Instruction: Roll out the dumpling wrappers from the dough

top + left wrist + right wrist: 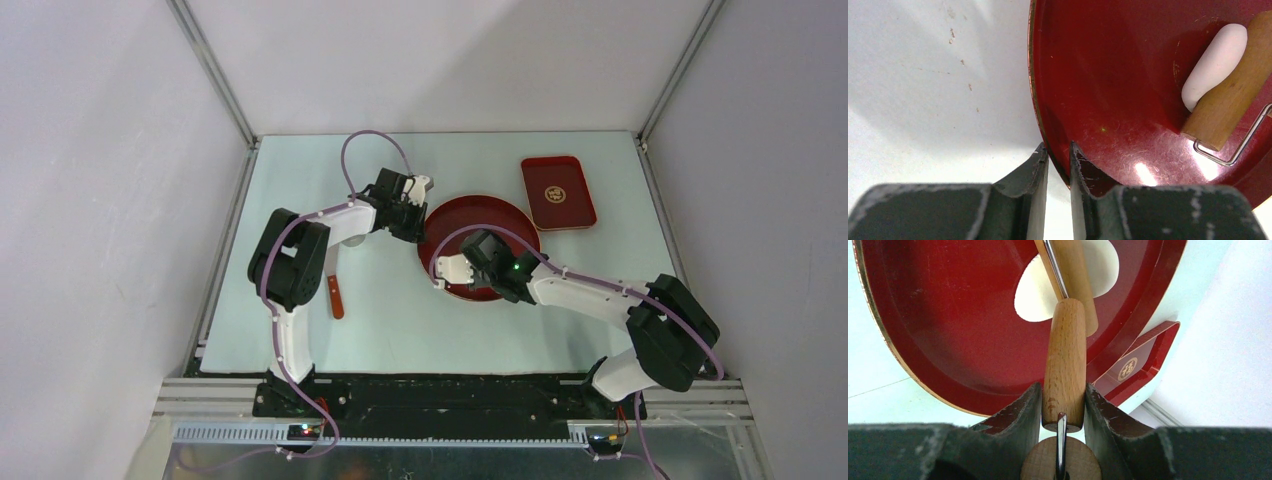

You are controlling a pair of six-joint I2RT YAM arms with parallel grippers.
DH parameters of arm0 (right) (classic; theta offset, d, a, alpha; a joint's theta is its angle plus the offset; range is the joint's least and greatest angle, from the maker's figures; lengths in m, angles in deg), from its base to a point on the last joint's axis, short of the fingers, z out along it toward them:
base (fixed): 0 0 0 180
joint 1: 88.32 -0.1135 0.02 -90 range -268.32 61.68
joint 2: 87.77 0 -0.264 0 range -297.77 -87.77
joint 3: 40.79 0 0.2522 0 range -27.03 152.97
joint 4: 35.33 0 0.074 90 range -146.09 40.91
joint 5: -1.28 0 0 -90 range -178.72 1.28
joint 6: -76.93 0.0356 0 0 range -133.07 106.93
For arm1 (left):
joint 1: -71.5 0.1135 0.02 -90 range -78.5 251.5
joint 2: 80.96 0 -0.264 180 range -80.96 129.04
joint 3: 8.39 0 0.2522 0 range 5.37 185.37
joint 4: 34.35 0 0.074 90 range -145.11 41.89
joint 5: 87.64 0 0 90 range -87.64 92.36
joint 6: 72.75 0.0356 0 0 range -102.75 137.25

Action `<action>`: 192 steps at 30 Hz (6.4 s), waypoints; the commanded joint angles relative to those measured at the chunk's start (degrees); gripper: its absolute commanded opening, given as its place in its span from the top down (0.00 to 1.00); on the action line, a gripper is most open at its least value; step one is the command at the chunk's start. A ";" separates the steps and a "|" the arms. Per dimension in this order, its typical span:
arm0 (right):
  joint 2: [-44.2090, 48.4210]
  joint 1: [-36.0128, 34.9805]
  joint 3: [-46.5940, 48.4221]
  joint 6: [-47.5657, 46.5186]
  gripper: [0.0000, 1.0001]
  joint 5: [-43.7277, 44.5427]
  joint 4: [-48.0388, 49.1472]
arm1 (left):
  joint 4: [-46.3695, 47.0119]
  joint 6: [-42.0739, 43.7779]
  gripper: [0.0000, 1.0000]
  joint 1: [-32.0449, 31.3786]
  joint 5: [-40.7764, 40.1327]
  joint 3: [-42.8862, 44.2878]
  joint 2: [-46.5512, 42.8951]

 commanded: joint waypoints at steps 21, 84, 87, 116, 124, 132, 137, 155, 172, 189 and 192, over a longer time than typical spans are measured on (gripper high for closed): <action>0.50 -0.57 -2.51 4.02 1.00 -9.32 -16.94 | -0.02 0.69 0.77 0.62 -0.37 0.37 0.75; 14.38 -4.80 -8.88 6.74 1.00 -13.29 -15.02 | 0.02 0.70 0.77 0.62 -0.61 0.36 0.75; 16.25 -4.65 -8.89 5.84 1.00 -12.61 -14.76 | 0.05 0.69 0.77 0.61 -0.64 0.38 0.75; 9.73 -1.67 1.23 0.73 1.00 -1.25 0.67 | -0.03 0.70 0.76 0.60 -0.47 0.47 0.84; 3.20 -2.39 1.22 1.07 1.00 1.05 -0.99 | 0.00 0.68 0.76 0.63 -0.58 0.47 0.84; -3.71 -0.83 1.23 0.27 1.00 5.71 5.57 | 0.04 0.70 0.76 0.61 -0.51 0.47 0.85; -7.01 0.30 1.23 -1.60 1.00 9.31 13.50 | 0.03 0.70 0.76 0.60 -0.50 0.45 0.79; 4.23 1.37 3.24 5.28 1.00 -1.09 7.21 | 0.04 0.69 0.76 0.60 -0.53 0.44 0.84; 0.49 0.69 -3.44 2.18 1.00 -0.56 2.89 | 0.00 0.67 0.76 0.70 -0.36 0.47 0.77; 9.58 -0.43 -3.39 2.41 1.00 -3.00 0.11 | -0.01 0.70 0.76 0.70 -0.55 0.46 0.75; 10.65 -0.21 -3.35 2.25 1.00 -2.89 0.98 | 0.00 0.70 0.76 0.70 -0.53 0.47 0.78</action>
